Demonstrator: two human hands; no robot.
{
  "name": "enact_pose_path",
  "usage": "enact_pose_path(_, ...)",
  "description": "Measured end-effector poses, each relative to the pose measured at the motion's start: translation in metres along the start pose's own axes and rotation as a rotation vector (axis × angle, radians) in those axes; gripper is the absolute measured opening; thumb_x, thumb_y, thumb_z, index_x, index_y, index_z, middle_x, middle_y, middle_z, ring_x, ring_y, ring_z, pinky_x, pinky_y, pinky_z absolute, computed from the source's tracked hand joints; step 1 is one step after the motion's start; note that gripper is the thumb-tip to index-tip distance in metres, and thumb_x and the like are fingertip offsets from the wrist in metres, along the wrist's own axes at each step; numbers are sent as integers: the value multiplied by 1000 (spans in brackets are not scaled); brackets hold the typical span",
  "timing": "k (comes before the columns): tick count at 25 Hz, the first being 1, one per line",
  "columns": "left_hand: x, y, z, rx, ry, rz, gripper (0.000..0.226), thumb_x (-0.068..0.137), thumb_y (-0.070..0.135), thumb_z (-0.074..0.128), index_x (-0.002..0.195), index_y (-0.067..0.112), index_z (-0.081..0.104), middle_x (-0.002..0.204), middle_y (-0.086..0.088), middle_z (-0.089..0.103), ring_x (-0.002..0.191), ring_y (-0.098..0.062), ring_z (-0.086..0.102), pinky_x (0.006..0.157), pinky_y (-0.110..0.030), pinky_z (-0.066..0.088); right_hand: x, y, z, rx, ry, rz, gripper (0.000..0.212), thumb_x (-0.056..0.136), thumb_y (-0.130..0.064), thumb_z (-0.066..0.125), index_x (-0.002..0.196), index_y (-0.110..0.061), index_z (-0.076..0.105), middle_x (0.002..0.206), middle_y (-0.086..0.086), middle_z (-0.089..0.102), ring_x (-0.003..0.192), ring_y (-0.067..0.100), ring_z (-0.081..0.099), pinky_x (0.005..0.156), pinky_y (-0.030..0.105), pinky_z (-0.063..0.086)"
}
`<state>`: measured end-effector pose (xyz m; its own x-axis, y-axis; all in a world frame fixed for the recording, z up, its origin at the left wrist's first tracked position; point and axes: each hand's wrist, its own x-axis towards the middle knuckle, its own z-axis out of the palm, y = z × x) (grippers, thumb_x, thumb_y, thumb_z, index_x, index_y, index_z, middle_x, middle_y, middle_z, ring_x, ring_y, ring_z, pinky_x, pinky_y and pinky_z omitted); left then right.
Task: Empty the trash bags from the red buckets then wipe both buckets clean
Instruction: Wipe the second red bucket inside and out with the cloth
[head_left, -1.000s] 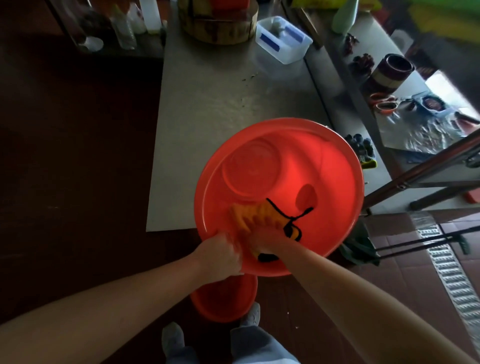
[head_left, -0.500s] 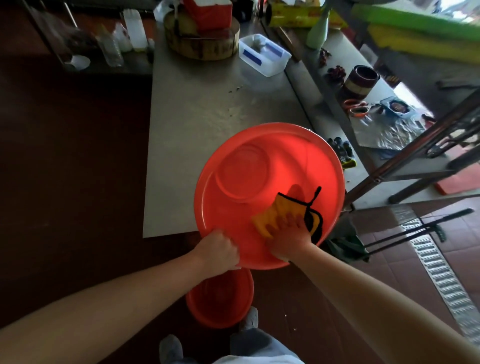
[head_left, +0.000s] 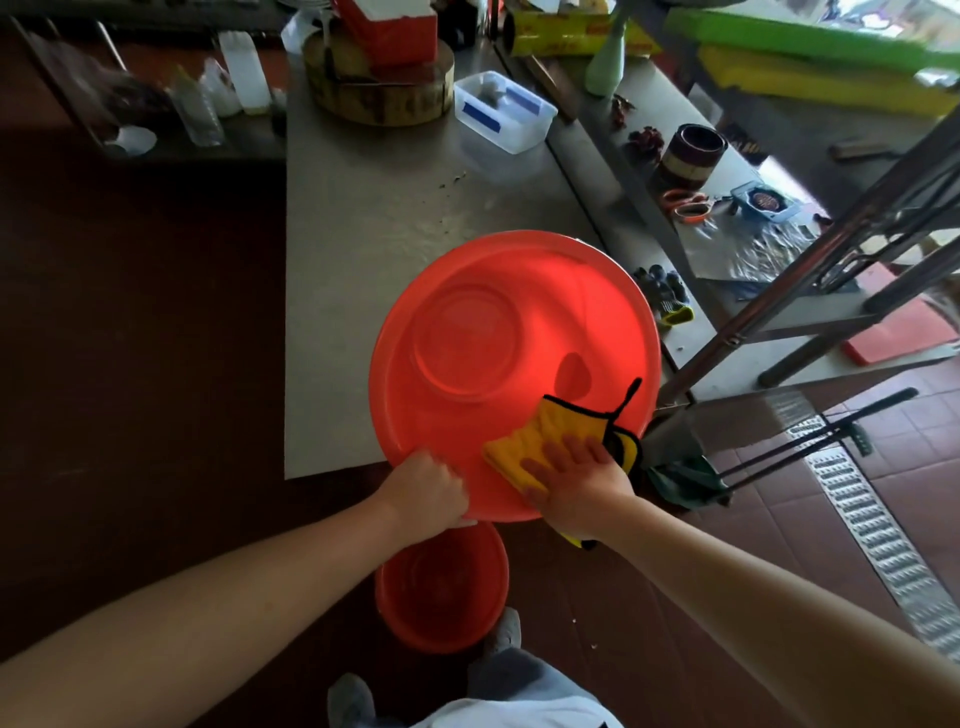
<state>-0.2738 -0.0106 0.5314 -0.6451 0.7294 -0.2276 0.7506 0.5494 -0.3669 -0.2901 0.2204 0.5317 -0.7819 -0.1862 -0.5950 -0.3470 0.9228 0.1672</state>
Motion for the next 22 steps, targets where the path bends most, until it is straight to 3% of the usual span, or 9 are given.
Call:
enact_pose_path(3,0,1,3,-8,13,3,61,99,63,35,94,12,67,90,-6,70,83,-25,66,76,-35,46,14,-12,-2,39,-101,-48,65,98,-66,10,158,-42,6,169,-1,3,155,31,-4,121,54,-4)
enact_pose_path(8,-2,3,5,70,45,-37,59,74,80,60,57,24,68,55,7,61,52,-13,59,58,-24,45,72,-25,6,93,-84,-77,62,102,-60,11,160,-38,5,170,0,2,155,33,-4,122,54,-3)
enact_pose_path(14,5,13,24,45,60,75,61,95,68,40,81,18,73,78,-2,70,71,-21,67,71,-33,55,154,-23,13,119,44,-96,61,105,-52,28,159,-29,16,167,10,10,151,41,12,121,58,8)
enact_pose_path(18,7,12,24,26,95,55,63,96,63,31,80,18,72,76,-2,70,68,-20,66,71,-33,56,178,-30,12,115,4,-94,62,105,-52,25,160,-35,4,168,13,7,152,43,5,119,61,2)
enact_pose_path(20,7,13,22,34,132,52,66,97,59,23,82,18,73,79,-4,71,71,-22,68,73,-33,56,172,-30,8,104,-4,-72,62,104,-54,24,160,-31,12,167,13,11,152,41,8,120,59,4)
enact_pose_path(22,7,10,20,42,136,46,63,96,65,33,76,18,71,73,-2,68,66,-20,65,70,-31,55,154,-29,4,83,-28,-78,63,103,-56,22,160,-31,13,167,11,11,152,40,8,120,57,5)
